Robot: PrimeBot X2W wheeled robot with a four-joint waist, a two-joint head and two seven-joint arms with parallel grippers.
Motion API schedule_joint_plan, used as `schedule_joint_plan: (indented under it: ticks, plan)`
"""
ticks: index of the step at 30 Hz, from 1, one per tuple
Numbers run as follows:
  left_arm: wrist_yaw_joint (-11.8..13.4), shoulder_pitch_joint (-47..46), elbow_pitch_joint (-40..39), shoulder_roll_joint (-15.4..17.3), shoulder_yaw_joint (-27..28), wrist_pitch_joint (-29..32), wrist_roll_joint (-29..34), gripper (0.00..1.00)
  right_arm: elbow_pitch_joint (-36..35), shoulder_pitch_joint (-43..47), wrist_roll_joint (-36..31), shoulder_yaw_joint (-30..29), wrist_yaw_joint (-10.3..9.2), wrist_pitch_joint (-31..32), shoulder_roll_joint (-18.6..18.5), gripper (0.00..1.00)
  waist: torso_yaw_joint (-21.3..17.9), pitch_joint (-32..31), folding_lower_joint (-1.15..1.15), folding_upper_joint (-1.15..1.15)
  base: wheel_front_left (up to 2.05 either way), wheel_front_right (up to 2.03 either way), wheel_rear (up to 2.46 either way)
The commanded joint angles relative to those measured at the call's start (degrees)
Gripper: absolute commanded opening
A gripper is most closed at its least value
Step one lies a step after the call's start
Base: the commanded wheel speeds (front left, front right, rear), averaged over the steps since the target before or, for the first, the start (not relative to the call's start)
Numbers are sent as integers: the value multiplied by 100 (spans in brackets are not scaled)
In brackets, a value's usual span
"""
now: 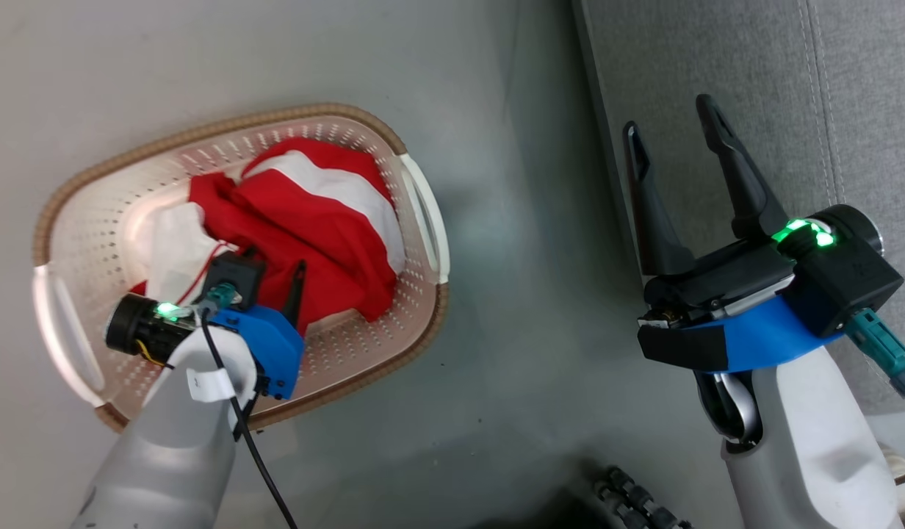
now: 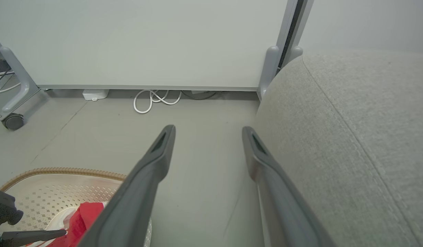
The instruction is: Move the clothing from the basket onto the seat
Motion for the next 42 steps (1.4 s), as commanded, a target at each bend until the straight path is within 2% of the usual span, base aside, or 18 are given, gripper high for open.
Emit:
schedule_joint_plan:
  ticks: [1,7,12,13,14,15,32,42]
  plan:
    - [-4,-137,76,72,-13,25,-29,100,-19,-88,50,36,3,-36,-8,100,-181,222,-1,0,0,0,0]
    - [7,-327,445,123,71,239,-200,100,41,-28,172,119,2,-86,-9,100,-276,359,-1,0,0,0,0]
    - [154,-399,609,138,89,522,-275,100,47,-32,189,138,2,-116,-9,100,-340,393,-1,0,0,0,0]
    - [174,-392,643,123,105,621,-309,73,45,-29,187,134,3,-121,-9,100,-344,391,-1,0,0,0,0]
    - [181,-388,665,111,96,704,-306,8,45,-28,186,129,2,-123,-9,100,-347,390,-1,0,0,0,0]
    - [176,-393,682,103,79,772,-315,0,50,-29,185,126,3,-125,-9,100,-348,388,-1,0,0,0,0]
    - [88,-453,752,88,10,939,-536,0,73,-70,256,131,3,-129,-9,100,-302,250,-1,0,0,0,0]
    - [37,-176,763,-179,-207,609,-536,0,312,168,137,-105,2,-128,-12,100,63,-544,-1,0,0,0,0]
